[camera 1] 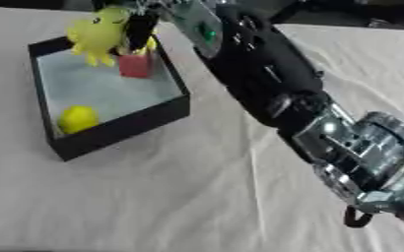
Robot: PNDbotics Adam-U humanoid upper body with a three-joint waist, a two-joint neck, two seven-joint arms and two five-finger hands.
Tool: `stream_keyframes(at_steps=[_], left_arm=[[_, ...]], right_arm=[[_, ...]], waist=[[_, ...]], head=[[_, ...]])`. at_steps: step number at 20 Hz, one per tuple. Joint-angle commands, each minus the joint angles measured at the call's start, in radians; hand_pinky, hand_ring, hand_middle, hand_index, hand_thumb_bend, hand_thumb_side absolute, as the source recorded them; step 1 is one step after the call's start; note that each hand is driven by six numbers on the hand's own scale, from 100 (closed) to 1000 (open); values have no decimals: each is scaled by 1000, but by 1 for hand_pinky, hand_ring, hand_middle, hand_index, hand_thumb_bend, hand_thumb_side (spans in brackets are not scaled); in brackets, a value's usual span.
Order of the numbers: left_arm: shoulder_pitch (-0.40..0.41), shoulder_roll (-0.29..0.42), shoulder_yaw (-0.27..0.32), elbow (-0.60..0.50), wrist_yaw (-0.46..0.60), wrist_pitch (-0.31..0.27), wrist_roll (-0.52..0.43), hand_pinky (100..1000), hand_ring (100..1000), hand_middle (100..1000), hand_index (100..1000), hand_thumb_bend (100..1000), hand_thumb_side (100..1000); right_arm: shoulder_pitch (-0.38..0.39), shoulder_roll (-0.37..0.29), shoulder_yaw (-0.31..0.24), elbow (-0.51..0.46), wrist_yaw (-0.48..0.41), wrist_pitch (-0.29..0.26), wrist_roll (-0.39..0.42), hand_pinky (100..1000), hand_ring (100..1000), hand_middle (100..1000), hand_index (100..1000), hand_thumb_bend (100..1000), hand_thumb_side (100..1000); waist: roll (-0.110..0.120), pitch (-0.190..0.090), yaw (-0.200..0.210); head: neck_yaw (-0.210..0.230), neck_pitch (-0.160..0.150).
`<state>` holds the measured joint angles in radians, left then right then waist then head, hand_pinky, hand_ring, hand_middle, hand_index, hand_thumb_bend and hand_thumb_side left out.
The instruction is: Pick up objects on the table and place them in the box.
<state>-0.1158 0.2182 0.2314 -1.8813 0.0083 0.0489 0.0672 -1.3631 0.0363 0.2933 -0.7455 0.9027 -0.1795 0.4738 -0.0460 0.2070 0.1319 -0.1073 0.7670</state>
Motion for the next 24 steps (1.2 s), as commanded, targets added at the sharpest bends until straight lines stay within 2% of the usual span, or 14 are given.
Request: stream_keyframes(at_steps=[1, 4, 8, 10, 11, 12, 13, 14, 15, 16, 19, 24], left_arm=[[-11, 7, 2, -15, 0, -1, -3, 885, 746, 777, 788, 156, 884], [-16, 6, 0, -17, 1, -2, -5, 886, 746, 777, 789, 156, 884], [-18, 4, 2, -17, 2, -3, -4, 886, 747, 777, 789, 157, 885], [-18, 3, 2, -17, 1, -3, -4, 886, 746, 777, 789, 157, 886], [-18, 3, 2, -17, 1, -2, -4, 886, 746, 777, 789, 156, 885], [-18, 3, 2, -17, 0, -2, -3, 886, 746, 777, 789, 156, 886], [-18, 3, 2, -17, 0, -2, -3, 886, 746, 777, 789, 156, 886], [-18, 3, 2, -16, 0, -2, -4, 886, 746, 777, 789, 156, 886], [-18, 3, 2, -16, 0, -2, -4, 886, 746, 777, 789, 156, 886], [-18, 3, 1, -16, 0, -2, -4, 886, 746, 777, 789, 156, 886], [-17, 4, 2, -16, 1, -2, -4, 887, 746, 777, 789, 156, 886], [-15, 4, 1, -14, 0, -2, -6, 887, 746, 777, 789, 156, 887]], right_arm=[[-9, 24, -8, 30, 43, -15, -24, 790, 587, 393, 570, 382, 112], [14, 51, -21, 78, 116, -5, -72, 793, 608, 429, 607, 419, 123], [36, 77, -50, 141, 200, -3, -135, 810, 662, 499, 682, 423, 145], [43, 82, -62, 164, 228, -9, -148, 824, 716, 567, 747, 423, 172], [44, 83, -67, 171, 240, -13, -152, 840, 765, 632, 801, 421, 182], [45, 84, -71, 176, 251, -17, -154, 851, 797, 690, 831, 419, 179], [46, 84, -73, 178, 261, -21, -156, 878, 854, 776, 876, 406, 131], [46, 83, -75, 179, 271, -24, -156, 902, 894, 827, 896, 410, 161], [46, 82, -76, 177, 283, -23, -157, 927, 932, 860, 914, 427, 233], [45, 80, -78, 172, 296, -17, -162, 940, 949, 875, 924, 444, 282], [44, 74, -83, 148, 319, 7, -188, 959, 972, 895, 934, 473, 333], [38, 64, -83, 97, 317, 42, -223, 969, 981, 898, 935, 477, 317]], waist=[[10, -11, 4], [11, -5, 11], [11, -1, 15], [10, 1, 15], [10, 2, 14], [10, 2, 14], [10, 2, 13], [11, 2, 13], [11, 2, 12], [12, 2, 11], [13, 1, 8], [14, 0, 4]], head=[[0, 3], [-2, 3], [-3, 3], [-2, 3], [-2, 3], [-2, 3], [-1, 3], [-1, 3], [-1, 3], [-1, 3], [-3, 3], [-3, 3]])
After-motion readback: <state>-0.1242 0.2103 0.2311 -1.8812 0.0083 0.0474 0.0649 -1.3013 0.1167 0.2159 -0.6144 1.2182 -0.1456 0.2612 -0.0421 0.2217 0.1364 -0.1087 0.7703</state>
